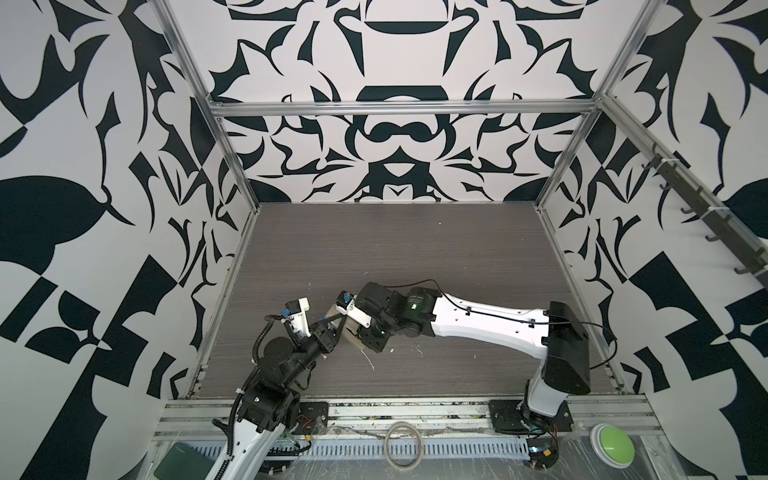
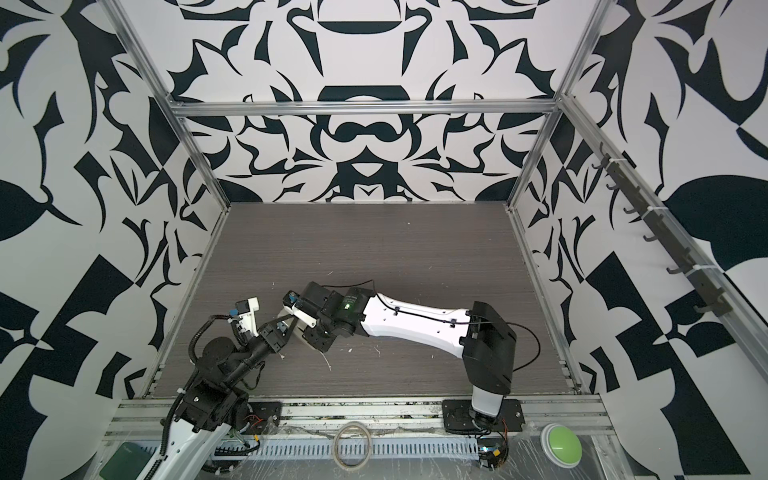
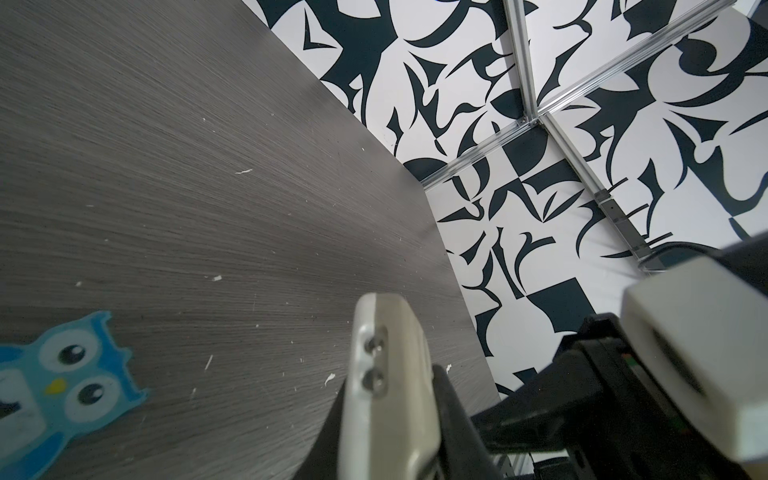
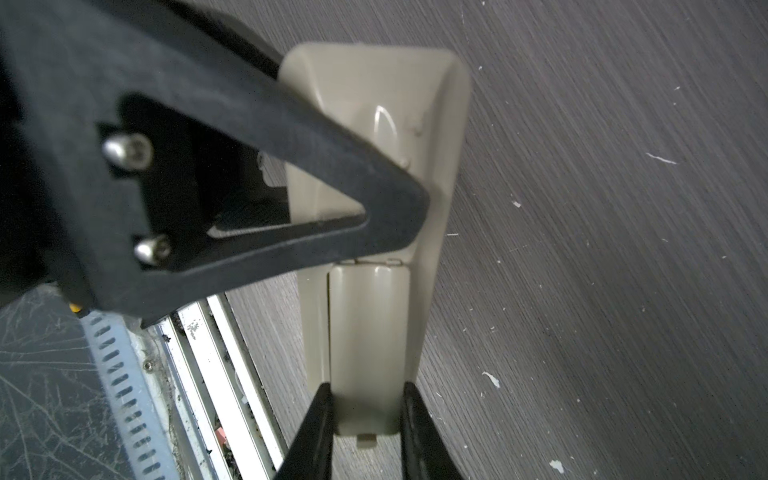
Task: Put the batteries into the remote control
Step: 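Lower the cover onto the compartment with the right gripper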
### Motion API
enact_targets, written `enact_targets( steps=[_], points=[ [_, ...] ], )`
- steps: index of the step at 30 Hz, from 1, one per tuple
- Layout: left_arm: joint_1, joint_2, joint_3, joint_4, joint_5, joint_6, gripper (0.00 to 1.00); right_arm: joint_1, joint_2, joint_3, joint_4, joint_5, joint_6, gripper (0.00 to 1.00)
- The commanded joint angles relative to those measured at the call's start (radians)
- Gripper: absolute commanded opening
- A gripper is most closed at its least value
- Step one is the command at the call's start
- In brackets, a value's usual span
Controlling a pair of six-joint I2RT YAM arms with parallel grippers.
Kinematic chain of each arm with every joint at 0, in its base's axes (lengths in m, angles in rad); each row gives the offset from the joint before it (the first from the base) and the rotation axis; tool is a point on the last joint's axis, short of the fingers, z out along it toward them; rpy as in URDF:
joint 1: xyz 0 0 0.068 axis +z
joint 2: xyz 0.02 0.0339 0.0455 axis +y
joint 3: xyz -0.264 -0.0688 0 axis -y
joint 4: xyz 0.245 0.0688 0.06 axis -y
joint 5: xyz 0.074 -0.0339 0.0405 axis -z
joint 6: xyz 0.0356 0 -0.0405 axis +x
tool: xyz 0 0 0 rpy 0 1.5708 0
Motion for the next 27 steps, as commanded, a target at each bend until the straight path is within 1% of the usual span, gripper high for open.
enact_targets(
  steps=[1,27],
  points=[
    [-0.004,-0.012,-0.036,-0.071,0.002,0.008,0.00,0.004,-0.009,0.038,-0.001,-0.010,0.005,0.00],
    [-0.004,-0.010,-0.034,-0.074,-0.002,0.012,0.00,0.016,-0.054,-0.002,-0.018,0.000,0.019,0.00]
  ],
)
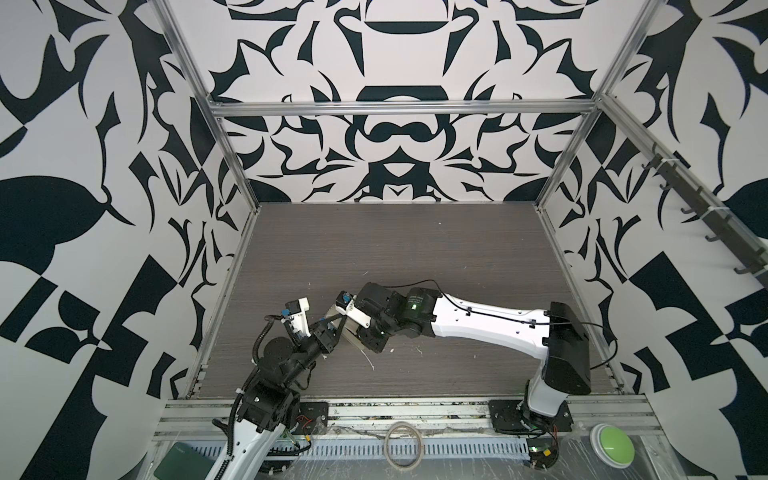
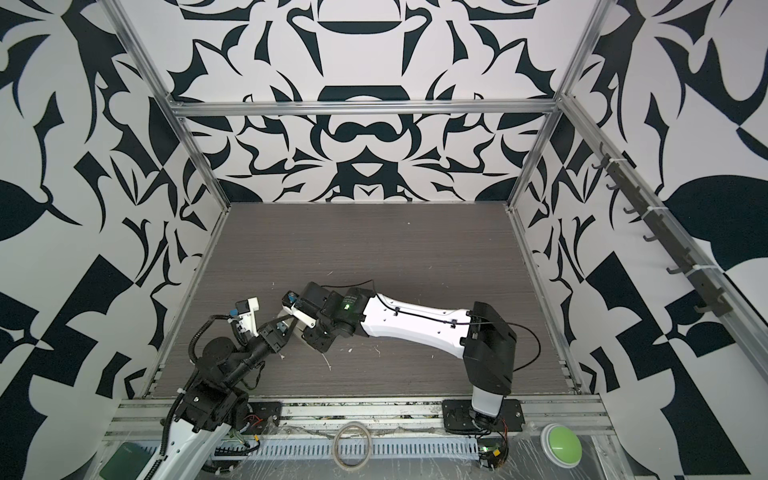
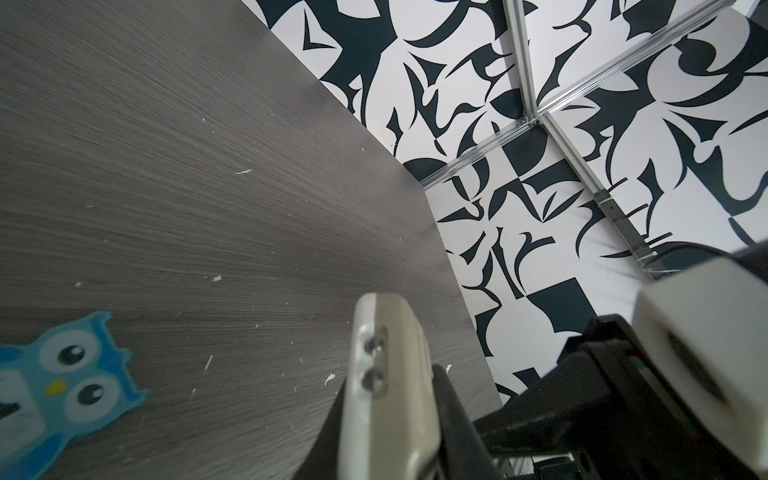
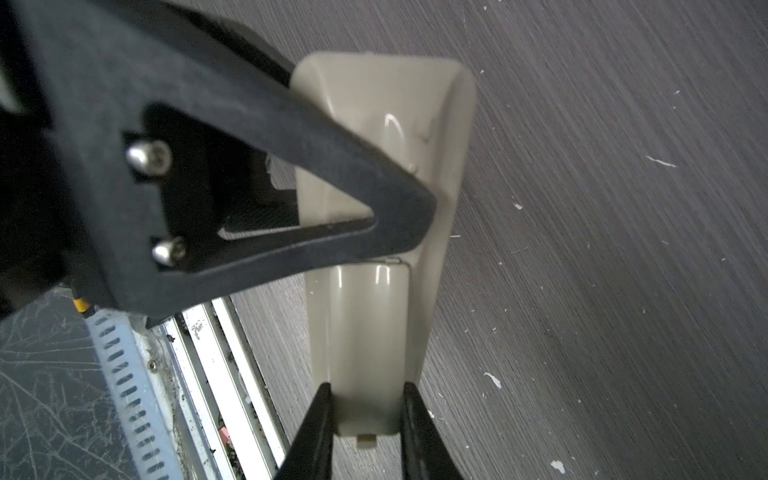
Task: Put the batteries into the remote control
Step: 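Lower the cover onto the compartment with the right gripper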
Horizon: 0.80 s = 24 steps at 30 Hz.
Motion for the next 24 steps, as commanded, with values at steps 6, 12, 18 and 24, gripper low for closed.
enact_targets(
  steps=[6,12,18,24],
  points=[
    [-0.004,-0.011,-0.031,-0.077,-0.001,0.012,0.00,0.010,-0.052,-0.014,-0.012,0.009,0.017,0.00],
    [-0.005,-0.011,-0.030,-0.080,0.002,0.011,0.00,0.010,-0.051,-0.018,-0.018,0.026,0.025,0.00],
    [-0.004,-0.012,-0.030,-0.077,0.000,0.012,0.00,0.010,-0.053,-0.022,-0.015,0.034,0.025,0.00],
    [-0.004,-0.009,-0.030,-0.075,0.004,0.012,0.00,0.011,-0.044,-0.012,-0.008,0.025,0.024,0.00]
  ],
)
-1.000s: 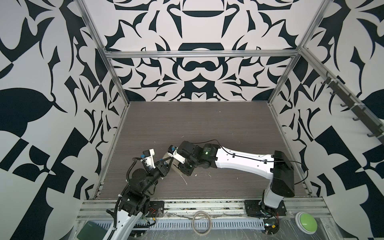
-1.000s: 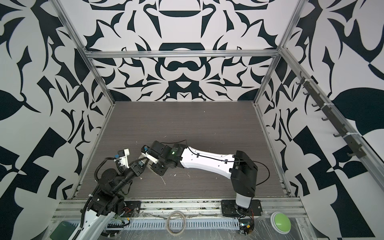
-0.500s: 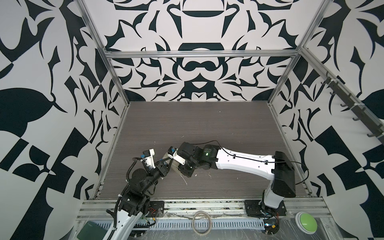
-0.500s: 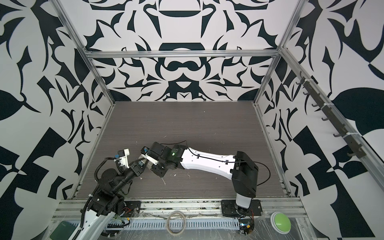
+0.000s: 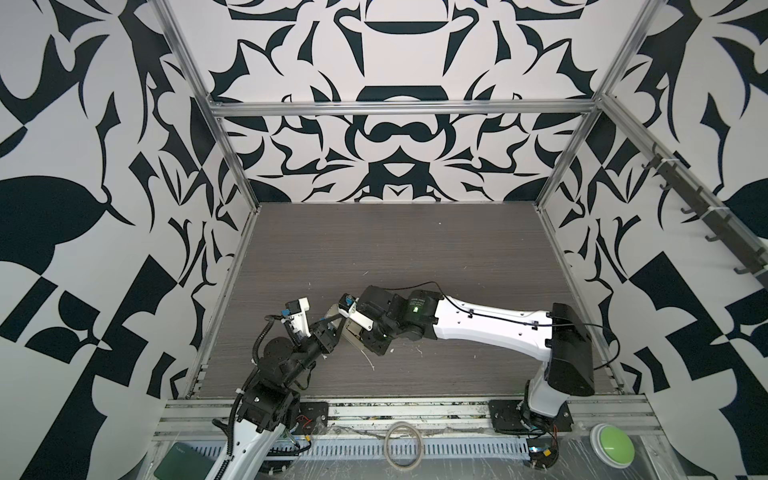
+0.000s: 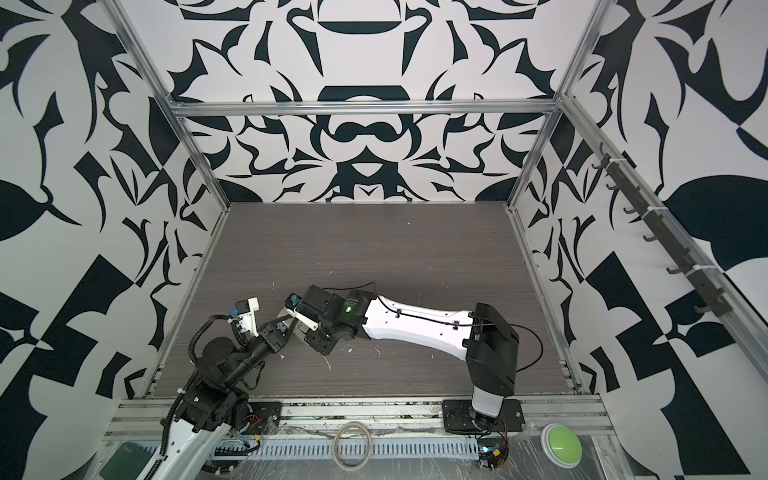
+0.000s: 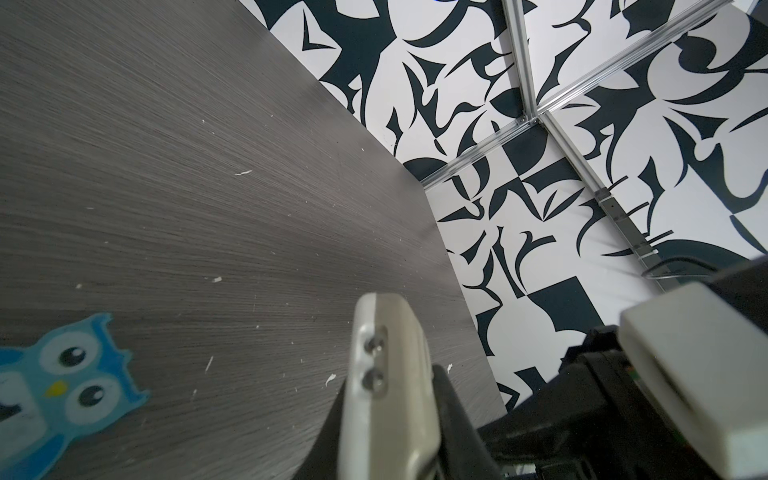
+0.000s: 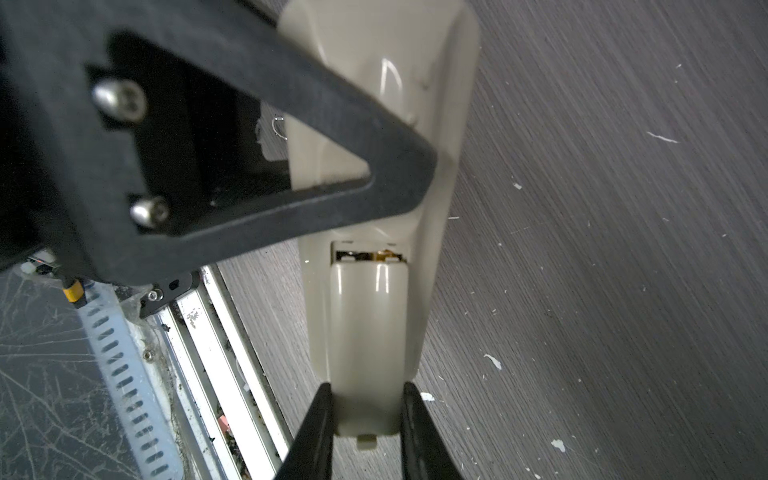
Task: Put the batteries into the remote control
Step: 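Lower the cover onto the compartment with the right gripper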
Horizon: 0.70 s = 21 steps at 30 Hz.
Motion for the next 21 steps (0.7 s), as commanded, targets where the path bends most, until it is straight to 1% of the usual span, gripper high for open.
enact_targets(
  steps=[1,21],
  points=[
    [-0.004,-0.009,-0.028,-0.076,0.003,0.004,0.00,0.003,-0.030,0.014,0.008,0.006,0.003,0.00],
    [-0.004,-0.009,-0.027,-0.077,0.008,0.004,0.00,0.003,0.006,0.045,0.033,0.000,0.003,0.00]
  ],
)
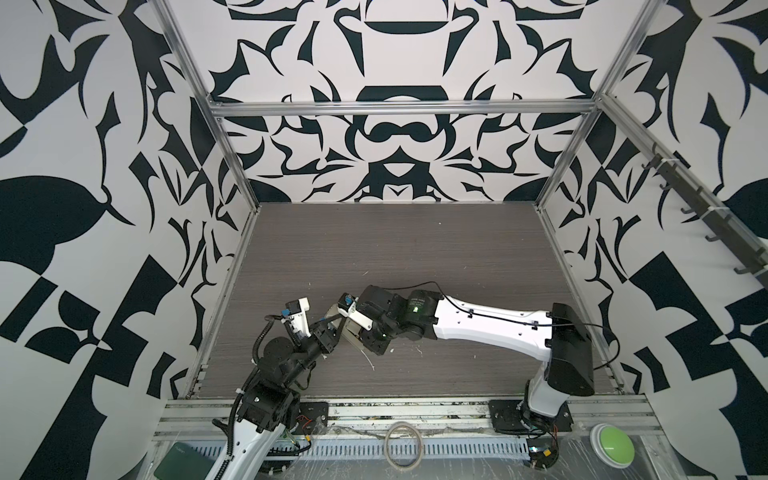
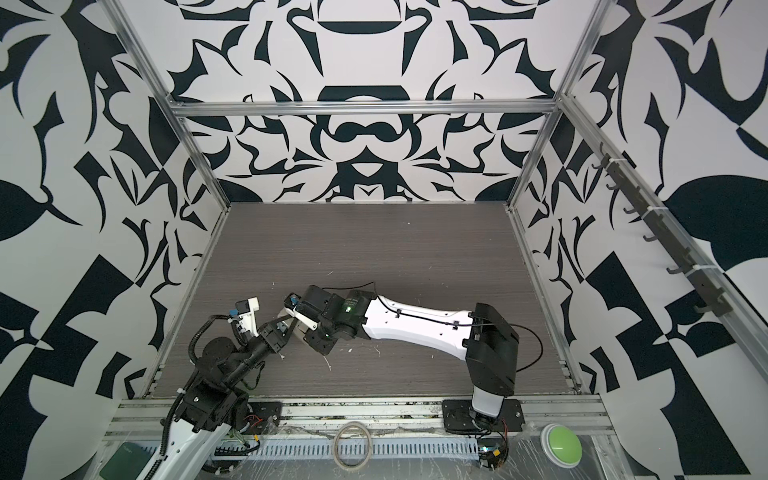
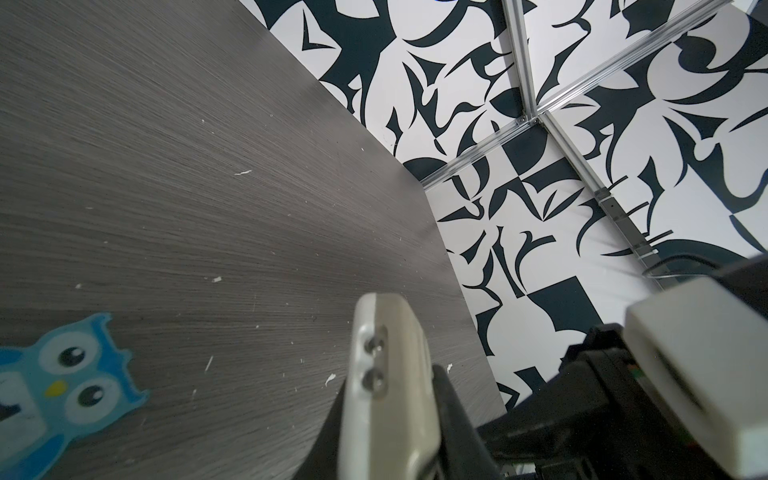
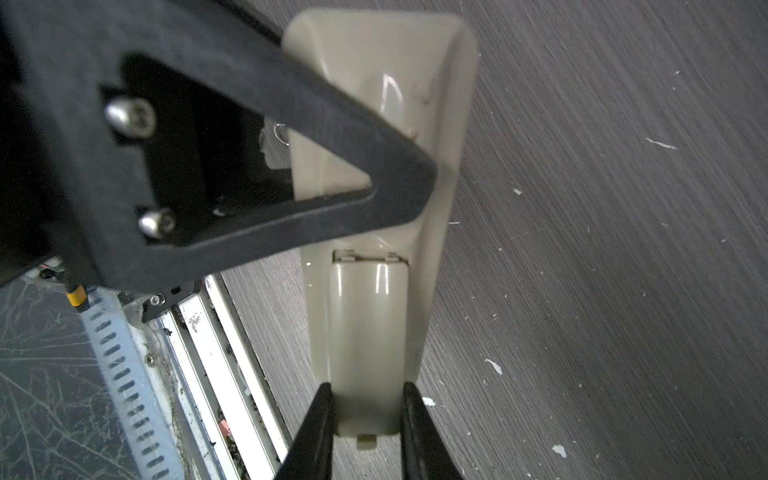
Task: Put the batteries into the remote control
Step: 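Lower the cover onto the compartment with the right gripper, then press and slide the cover along the compartment with the right gripper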
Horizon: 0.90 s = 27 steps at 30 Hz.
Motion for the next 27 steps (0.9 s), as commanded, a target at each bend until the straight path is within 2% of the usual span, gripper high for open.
enact_targets(
  steps=[1,27],
  points=[
    [-0.004,-0.009,-0.028,-0.077,0.008,0.004,0.00,0.004,0.005,0.045,0.021,0.002,0.003,0.00],
    [-0.004,-0.014,-0.035,-0.072,0.029,0.000,0.00,0.004,0.055,0.101,0.012,-0.007,0.015,0.00]
  ],
)
